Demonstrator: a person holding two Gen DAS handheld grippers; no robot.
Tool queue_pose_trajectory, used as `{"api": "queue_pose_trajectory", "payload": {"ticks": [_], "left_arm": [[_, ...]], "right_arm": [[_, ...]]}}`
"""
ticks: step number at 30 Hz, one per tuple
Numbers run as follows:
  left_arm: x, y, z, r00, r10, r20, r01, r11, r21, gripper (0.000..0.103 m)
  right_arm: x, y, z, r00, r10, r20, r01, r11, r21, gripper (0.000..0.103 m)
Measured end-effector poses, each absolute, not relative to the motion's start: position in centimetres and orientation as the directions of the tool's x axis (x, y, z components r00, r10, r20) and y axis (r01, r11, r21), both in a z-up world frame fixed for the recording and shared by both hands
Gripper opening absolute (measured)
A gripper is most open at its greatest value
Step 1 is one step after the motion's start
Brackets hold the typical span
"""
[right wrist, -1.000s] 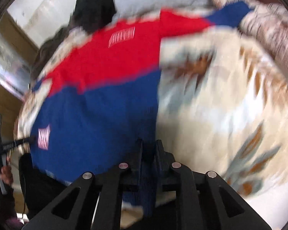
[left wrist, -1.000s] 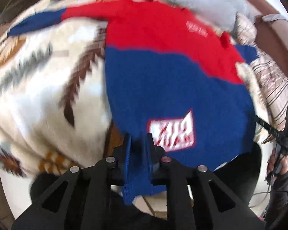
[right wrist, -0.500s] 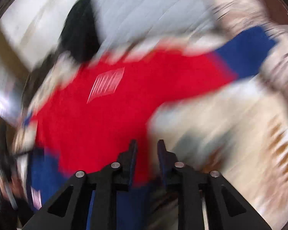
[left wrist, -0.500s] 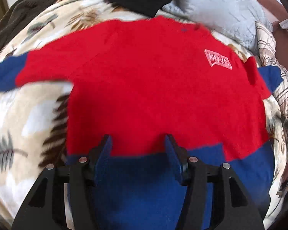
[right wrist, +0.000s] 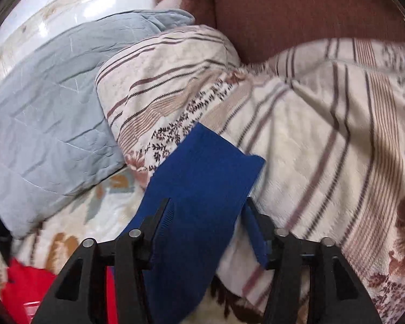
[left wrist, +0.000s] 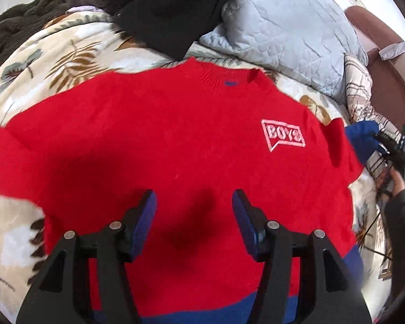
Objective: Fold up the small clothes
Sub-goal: 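Grasp the blue sleeve cuff with the right tool and fold it across the back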
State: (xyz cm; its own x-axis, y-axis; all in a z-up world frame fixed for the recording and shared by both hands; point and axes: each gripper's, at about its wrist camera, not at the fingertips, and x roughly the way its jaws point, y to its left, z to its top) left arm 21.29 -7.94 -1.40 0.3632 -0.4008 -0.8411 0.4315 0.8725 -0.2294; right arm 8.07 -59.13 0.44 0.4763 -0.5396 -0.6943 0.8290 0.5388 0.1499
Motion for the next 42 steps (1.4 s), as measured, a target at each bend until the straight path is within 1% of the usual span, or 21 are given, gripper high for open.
{"api": "queue_pose_trajectory", "payload": {"ticks": [1,3,4,5,6,7,10,12,13,14,16,18,19,20,21,25,31,36,42], "left_arm": [[21.4,-7.8,-1.3,0.367,-0.409,-0.836,0.43,0.871,-0.238,0.057],[21.7,-7.4,-1.0,0.381,-0.42,-0.824,0.428,0.87,-0.246,0.057],[21.9,-7.2,-1.0,0.397,-0.413,-0.819,0.422,0.875,-0.236,0.058],[22.1,-6.9,-1.0,0.415,-0.399,-0.818,0.413,0.884,-0.221,0.059],[22.4,-6.6,-1.0,0.432,-0.378,-0.819,0.397,0.895,-0.204,0.062],[22.9,-6.2,-1.3,0.441,-0.36,-0.822,0.378,0.905,-0.194,0.063],[24.3,-5.6,-3.2,0.403,-0.332,-0.853,0.327,0.923,-0.204,0.063],[24.2,-5.6,-3.7,0.417,-0.325,-0.849,0.332,0.924,-0.19,0.064],[23.9,-5.8,-3.5,0.425,-0.322,-0.846,0.345,0.922,-0.177,0.068],[23.7,-6.1,-3.5,0.423,-0.319,-0.848,0.356,0.919,-0.169,0.07],[23.4,-6.5,-3.4,0.425,-0.316,-0.848,0.367,0.917,-0.158,0.072],[23.3,-6.5,-3.4,0.426,-0.319,-0.846,0.371,0.915,-0.158,0.072],[23.4,-6.5,-3.4,0.424,-0.32,-0.847,0.368,0.916,-0.162,0.072],[23.4,-6.4,-3.3,0.422,-0.326,-0.846,0.365,0.915,-0.171,0.072],[23.5,-6.2,-3.3,0.418,-0.333,-0.845,0.36,0.915,-0.182,0.072],[23.9,-5.6,-3.2,0.399,-0.361,-0.843,0.335,0.913,-0.233,0.072],[23.8,-5.2,-3.0,0.376,-0.38,-0.845,0.326,0.908,-0.264,0.072],[24.0,-4.7,-2.8,0.354,-0.4,-0.846,0.316,0.902,-0.294,0.072],[24.7,-3.5,-2.4,0.322,-0.418,-0.849,0.287,0.898,-0.333,0.072]], "right_arm": [[7.6,-59.5,1.0,0.502,-0.516,-0.694,0.816,0.547,0.185,0.006],[6.5,-60.2,2.8,0.544,-0.522,-0.657,0.808,0.537,0.242,0.005],[5.4,-60.8,4.1,0.567,-0.549,-0.615,0.805,0.528,0.271,0.004],[4.3,-61.1,4.9,0.573,-0.574,-0.585,0.808,0.515,0.287,0.004],[3.0,-61.6,5.5,0.57,-0.598,-0.564,0.816,0.494,0.301,0.004],[1.8,-62.4,5.5,0.561,-0.607,-0.563,0.825,0.468,0.316,0.004],[-0.3,-64.8,3.4,0.493,-0.58,-0.649,0.868,0.377,0.323,0.004],[-1.5,-65.0,3.0,0.551,-0.551,-0.627,0.834,0.384,0.395,0.004],[-1.9,-64.9,3.2,0.58,-0.544,-0.606,0.815,0.389,0.43,0.007],[-2.1,-64.9,3.3,0.59,-0.54,-0.6,0.808,0.386,0.446,0.009],[-2.1,-64.9,3.2,0.571,-0.544,-0.615,0.821,0.366,0.439,0.011],[-1.2,-65.2,3.0,0.545,-0.535,-0.646,0.838,0.375,0.396,0.011],[-0.5,-65.2,3.2,0.537,-0.528,-0.659,0.841,0.399,0.365,0.009],[-0.1,-65.1,3.4,0.537,-0.522,-0.663,0.838,0.419,0.348,0.005],[0.0,-64.7,3.7,0.546,-0.519,-0.657,0.831,0.437,0.345,0.005],[-0.1,-61.9,5.8,0.619,-0.507,-0.6,0.776,0.515,0.366,0.005],[2.1,-55.5,8.6,0.723,-0.411,-0.555,0.657,0.658,0.369,0.005],[4.9,-48.7,8.8,0.784,-0.283,-0.552,0.538,0.753,0.379,0.005],[9.3,-40.1,7.6,0.805,-0.122,-0.581,0.402,0.832,0.383,0.005]]}}
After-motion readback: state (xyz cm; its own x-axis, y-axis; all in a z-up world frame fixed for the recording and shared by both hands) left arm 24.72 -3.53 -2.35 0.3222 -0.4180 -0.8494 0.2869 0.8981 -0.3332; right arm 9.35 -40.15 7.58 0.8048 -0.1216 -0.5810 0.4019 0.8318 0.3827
